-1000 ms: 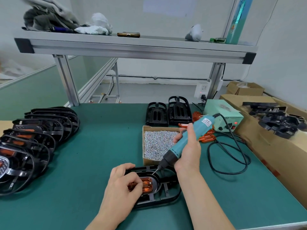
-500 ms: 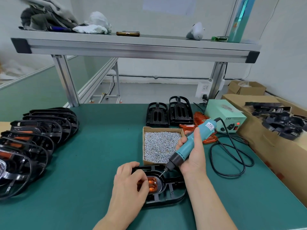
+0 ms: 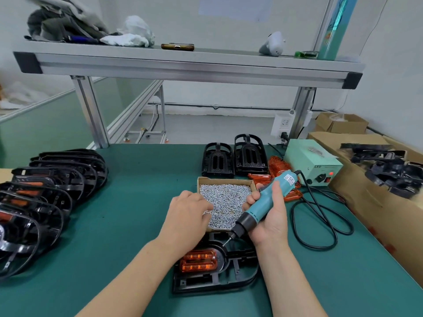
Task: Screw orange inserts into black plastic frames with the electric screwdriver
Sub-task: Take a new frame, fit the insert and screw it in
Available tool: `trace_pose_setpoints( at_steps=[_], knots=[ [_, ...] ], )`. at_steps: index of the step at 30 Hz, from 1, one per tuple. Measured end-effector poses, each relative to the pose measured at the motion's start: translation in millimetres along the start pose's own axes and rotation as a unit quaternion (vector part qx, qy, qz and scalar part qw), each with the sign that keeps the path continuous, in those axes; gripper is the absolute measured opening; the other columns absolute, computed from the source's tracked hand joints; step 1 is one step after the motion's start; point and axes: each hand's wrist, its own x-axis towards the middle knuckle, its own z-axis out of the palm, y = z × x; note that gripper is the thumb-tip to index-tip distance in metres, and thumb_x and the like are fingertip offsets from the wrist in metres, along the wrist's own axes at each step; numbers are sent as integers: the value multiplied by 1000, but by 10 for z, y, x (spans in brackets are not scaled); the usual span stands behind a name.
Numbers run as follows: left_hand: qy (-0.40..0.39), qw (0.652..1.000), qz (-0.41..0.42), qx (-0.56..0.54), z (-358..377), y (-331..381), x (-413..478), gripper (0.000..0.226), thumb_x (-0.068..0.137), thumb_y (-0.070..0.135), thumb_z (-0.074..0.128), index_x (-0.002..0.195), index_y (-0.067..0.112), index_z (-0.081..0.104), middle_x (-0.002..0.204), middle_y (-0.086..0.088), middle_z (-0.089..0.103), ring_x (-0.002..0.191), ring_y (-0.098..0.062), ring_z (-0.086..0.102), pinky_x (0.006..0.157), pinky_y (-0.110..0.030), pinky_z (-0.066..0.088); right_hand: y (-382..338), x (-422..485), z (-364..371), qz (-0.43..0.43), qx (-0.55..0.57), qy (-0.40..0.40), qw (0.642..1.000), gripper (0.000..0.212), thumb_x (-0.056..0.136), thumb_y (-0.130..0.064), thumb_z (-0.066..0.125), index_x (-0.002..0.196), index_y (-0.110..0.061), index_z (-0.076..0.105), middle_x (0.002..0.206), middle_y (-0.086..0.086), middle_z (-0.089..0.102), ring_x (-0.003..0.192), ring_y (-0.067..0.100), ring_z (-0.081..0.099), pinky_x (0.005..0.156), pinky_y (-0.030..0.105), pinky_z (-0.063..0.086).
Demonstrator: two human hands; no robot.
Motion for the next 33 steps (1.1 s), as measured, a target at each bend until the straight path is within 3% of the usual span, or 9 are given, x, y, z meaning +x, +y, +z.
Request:
trace_pose_setpoints(
  at_steps=[3,6,9,12,17,25,30,33],
  knots=[
    [-78,992,17,95,13,-10,173,28,99,33,48,120,36,66,122,13,61,115,-16,47,95,-32,33,7,6,-19,2,-1,-17,1000,39,90,-51,64,93,-12,61,67,0,52,54,11,49,49,22,44],
    [-134,974,31,179,22,25,281,18,95,31,51,103,29,67,109,6,62,109,-21,47,84,-35,29,18,21,-35,10,-9,-27,1000,40,90,-50,62,97,-11,60,68,1,52,55,12,49,50,22,44],
    [-165,961,47,217,25,39,368,17,92,34,58,103,28,70,102,6,65,107,-21,46,83,-36,29,31,33,-30,15,-18,-32,999,40,90,-51,62,97,-11,60,68,1,52,56,12,50,51,22,45],
    [-182,955,60,226,16,53,437,19,92,36,61,107,31,72,101,8,68,104,-20,49,88,-36,32,42,43,-25,20,-22,-26,999,40,91,-52,62,97,-12,61,69,0,53,56,12,50,51,22,46],
    [-155,965,51,206,92,77,413,13,92,22,57,90,25,69,91,5,70,92,-19,60,86,-34,35,53,64,-32,23,-24,-24,999,41,86,-52,65,96,-13,61,70,-1,53,58,11,50,52,22,45],
    [-88,995,-2,45,144,26,305,17,94,17,54,87,31,62,98,11,68,98,-13,59,90,-31,30,61,82,-50,28,-23,-25,999,39,88,-52,65,95,-14,61,70,-1,53,58,12,49,52,22,45],
    [-32,994,-33,-102,68,70,184,18,92,7,59,94,21,71,96,11,67,96,-11,58,94,-31,43,56,81,-54,30,-25,-22,999,38,89,-52,64,95,-14,61,69,-2,54,56,11,51,52,21,45],
    [16,980,-68,-185,-1,107,23,20,92,6,61,97,22,71,91,15,63,88,0,56,80,-8,41,59,82,-60,32,-24,-20,999,38,88,-52,65,95,-14,62,69,-2,54,56,10,51,52,21,45]
  ],
)
